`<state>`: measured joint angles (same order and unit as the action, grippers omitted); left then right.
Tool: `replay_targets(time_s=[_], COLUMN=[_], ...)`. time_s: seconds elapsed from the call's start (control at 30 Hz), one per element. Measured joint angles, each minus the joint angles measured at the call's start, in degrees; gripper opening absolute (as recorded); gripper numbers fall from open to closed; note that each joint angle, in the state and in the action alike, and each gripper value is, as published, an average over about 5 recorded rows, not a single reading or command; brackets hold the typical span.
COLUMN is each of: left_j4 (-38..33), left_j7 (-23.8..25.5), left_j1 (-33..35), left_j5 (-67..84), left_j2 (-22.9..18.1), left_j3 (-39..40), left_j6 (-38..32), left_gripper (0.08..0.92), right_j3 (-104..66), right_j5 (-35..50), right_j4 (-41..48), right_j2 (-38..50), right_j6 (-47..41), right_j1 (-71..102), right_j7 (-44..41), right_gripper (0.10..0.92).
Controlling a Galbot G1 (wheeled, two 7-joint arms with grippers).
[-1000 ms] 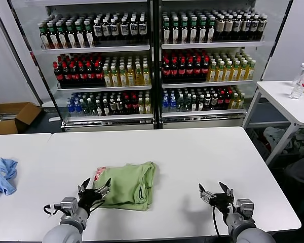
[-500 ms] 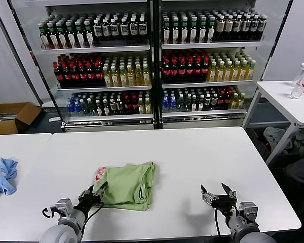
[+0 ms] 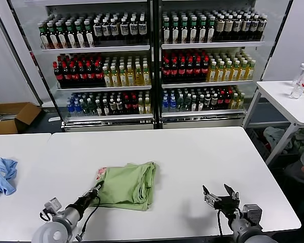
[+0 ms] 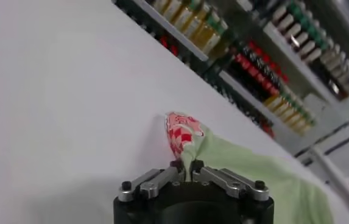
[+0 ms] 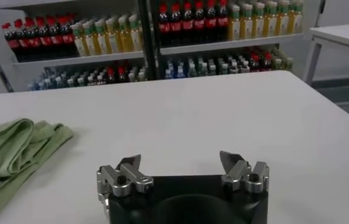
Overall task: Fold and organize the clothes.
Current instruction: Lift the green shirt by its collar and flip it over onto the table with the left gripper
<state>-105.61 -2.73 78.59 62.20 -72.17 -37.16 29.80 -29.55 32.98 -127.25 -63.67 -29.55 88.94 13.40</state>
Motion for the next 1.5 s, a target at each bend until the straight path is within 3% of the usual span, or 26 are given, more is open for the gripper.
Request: replay_targets(time_s=[0.2,0.43,0.63,0.8,1.03,1.27,1.5], left_j4=[-2.19,-8.33,-14.66,-14.66,-7.23,0.67,6.75], left_j7=[-0.57,-1.52,-1.88,-1.62,-1.93,-3.52,-5.01], left_j1=[1.07,3.29,3.23,1.22,-4.36,-12.69,-17.99], left_j5=[6.15,6.04,-2.59,-17.75,-39.56,-50.5,-56.08], left_j2=[1.0,6.4,8.57,5.24,-2.48,-10.21,-14.16], left_j3=[-6.35,-16.9,-16.85,-8.04,14.03,32.69,40.29], left_j6=[-0.23,-0.82,-2.17,-3.56,-4.4,-4.04,-5.7], left_gripper=[0.115,0.115,0.115,0.115,0.115,0.118,0.259], right_j3=[-0.57,-0.23,0.53,0.3,-1.51,-3.4,-2.48], right_j5=[0.45,0.71,0.02,-0.39,0.14,1.09,3.06], right_j4=[-0.42,-0.35,-0.85,-1.59,-2.78,-3.01,-2.0], right_j2=[0.15,0.3,-0.2,-0.18,0.82,1.74,2.96], right_j6=[0.06,0.43,0.51,0.8,1.17,1.16,0.83], right_j1=[0.04,-0.75,-1.05,-1.05,-0.73,-1.24,-3.87], right_j7=[0.02,-0.14,-0.18,-0.42,-0.68,-0.96,-0.56], right_gripper=[0.823,0.823,0.823,0.823,0.823,0.823,0.823])
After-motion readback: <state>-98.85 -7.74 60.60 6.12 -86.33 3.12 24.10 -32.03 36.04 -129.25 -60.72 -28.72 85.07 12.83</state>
